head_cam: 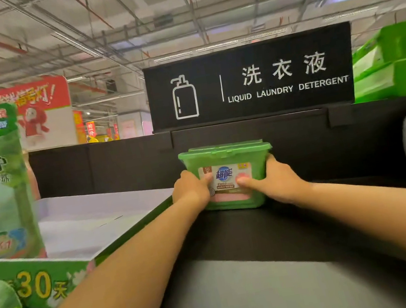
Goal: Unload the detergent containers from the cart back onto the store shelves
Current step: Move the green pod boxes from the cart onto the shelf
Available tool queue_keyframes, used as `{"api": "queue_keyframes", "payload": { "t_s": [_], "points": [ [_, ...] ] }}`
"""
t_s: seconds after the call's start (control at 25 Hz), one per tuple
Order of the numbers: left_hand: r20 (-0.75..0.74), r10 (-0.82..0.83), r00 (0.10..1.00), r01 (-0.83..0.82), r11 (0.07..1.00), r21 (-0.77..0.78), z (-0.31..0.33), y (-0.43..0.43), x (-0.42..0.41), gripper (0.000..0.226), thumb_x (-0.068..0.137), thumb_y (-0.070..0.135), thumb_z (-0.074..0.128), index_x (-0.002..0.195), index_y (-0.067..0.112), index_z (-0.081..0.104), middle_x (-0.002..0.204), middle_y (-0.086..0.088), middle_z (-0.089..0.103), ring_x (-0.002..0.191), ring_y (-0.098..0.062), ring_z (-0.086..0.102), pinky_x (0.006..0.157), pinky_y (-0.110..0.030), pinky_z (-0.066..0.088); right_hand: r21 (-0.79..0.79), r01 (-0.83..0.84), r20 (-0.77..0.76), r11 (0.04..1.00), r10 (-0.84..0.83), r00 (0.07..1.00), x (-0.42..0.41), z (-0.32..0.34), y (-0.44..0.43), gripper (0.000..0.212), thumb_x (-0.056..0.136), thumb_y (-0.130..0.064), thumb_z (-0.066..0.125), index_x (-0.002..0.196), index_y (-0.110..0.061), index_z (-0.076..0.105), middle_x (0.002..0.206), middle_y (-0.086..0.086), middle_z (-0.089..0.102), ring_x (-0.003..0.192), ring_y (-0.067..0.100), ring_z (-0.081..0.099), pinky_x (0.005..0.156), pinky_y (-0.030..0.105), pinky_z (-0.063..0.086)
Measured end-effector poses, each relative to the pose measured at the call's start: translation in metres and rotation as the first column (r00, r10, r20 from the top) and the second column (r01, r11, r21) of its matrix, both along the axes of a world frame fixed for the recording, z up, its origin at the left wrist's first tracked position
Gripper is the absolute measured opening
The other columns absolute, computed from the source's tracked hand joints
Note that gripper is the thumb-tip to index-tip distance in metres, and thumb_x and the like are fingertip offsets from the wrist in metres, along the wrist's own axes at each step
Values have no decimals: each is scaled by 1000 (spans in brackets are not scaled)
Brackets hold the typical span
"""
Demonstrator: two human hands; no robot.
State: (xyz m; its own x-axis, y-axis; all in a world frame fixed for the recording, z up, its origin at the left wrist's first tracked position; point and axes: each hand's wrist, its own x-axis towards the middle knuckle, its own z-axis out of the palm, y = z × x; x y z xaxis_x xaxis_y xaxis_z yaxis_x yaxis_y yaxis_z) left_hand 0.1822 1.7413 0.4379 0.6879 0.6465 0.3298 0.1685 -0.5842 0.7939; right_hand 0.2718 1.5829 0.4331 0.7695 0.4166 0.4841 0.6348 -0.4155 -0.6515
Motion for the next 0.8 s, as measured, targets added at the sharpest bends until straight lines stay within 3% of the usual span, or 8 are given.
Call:
{"api": "queue_keyframes", "payload": {
  "t_s": [0.28, 0.44, 0.52, 0.6, 0.68, 0.72, 0.8],
  "points": [
    [124, -31, 992, 39, 997, -68, 0, 2, -1, 45, 93, 33, 60, 124, 7, 40, 129, -14, 57, 116, -32, 57, 98, -48, 47, -8, -7, -1, 1000, 7, 1000, 9, 0, 6, 85, 75, -48, 76, 137, -9, 33, 130, 5, 58, 118, 23, 57, 82, 23, 41],
    [128, -40, 991, 54, 992, -115, -1, 3, 0, 47, 92, 33, 61, 126, 9, 41, 130, -12, 57, 115, -30, 58, 97, -47, 49, 40, -11, -76, 999, 15, 997, 7, 1, 5, 85, 73, -45, 79, 137, -11, 36, 131, 4, 58, 118, 22, 56, 86, 24, 43],
    [110, -37, 993, 55, 985, -163, 0, 3, 0, 46, 92, 32, 63, 126, 8, 44, 129, -12, 58, 113, -30, 59, 95, -46, 50, -8, -43, -140, 999, 41, 989, 3, 5, 3, 81, 73, -37, 82, 136, -9, 40, 130, 4, 58, 117, 22, 57, 91, 27, 46],
    [58, 0, 998, 7, 992, -124, 2, 1, -3, 38, 92, 23, 63, 124, 7, 49, 127, -13, 59, 111, -30, 59, 94, -45, 51, -161, -32, -162, 986, 6, 987, -4, 9, -2, 63, 73, -31, 82, 124, -9, 52, 119, 5, 62, 108, 21, 60, 91, 32, 51],
    [31, 79, 996, -79, 997, 3, 6, -5, -12, 35, 91, 16, 58, 124, 5, 51, 128, -15, 57, 113, -33, 57, 95, -43, 50, -256, 62, -91, 965, -88, 992, -19, 17, -13, 33, 76, -29, 79, 97, -11, 61, 97, 4, 63, 86, 16, 60, 69, 28, 51],
    [55, 87, 995, -90, 995, 46, 9, -9, -21, 36, 91, 15, 56, 125, 5, 50, 129, -15, 56, 114, -33, 56, 95, -41, 49, -255, 108, -45, 961, -124, 991, -28, 22, -21, 27, 77, -27, 78, 90, -9, 63, 91, 6, 64, 81, 17, 60, 65, 29, 50],
    [138, 15, 990, -28, 995, 93, 14, -20, -41, 34, 90, 16, 57, 123, 8, 55, 127, -13, 58, 114, -30, 57, 94, -38, 49, -205, 142, 35, 968, -138, 990, -51, 29, -40, 22, 79, -21, 74, 92, -5, 69, 91, 11, 69, 82, 21, 63, 73, 33, 53]
  ]
}}
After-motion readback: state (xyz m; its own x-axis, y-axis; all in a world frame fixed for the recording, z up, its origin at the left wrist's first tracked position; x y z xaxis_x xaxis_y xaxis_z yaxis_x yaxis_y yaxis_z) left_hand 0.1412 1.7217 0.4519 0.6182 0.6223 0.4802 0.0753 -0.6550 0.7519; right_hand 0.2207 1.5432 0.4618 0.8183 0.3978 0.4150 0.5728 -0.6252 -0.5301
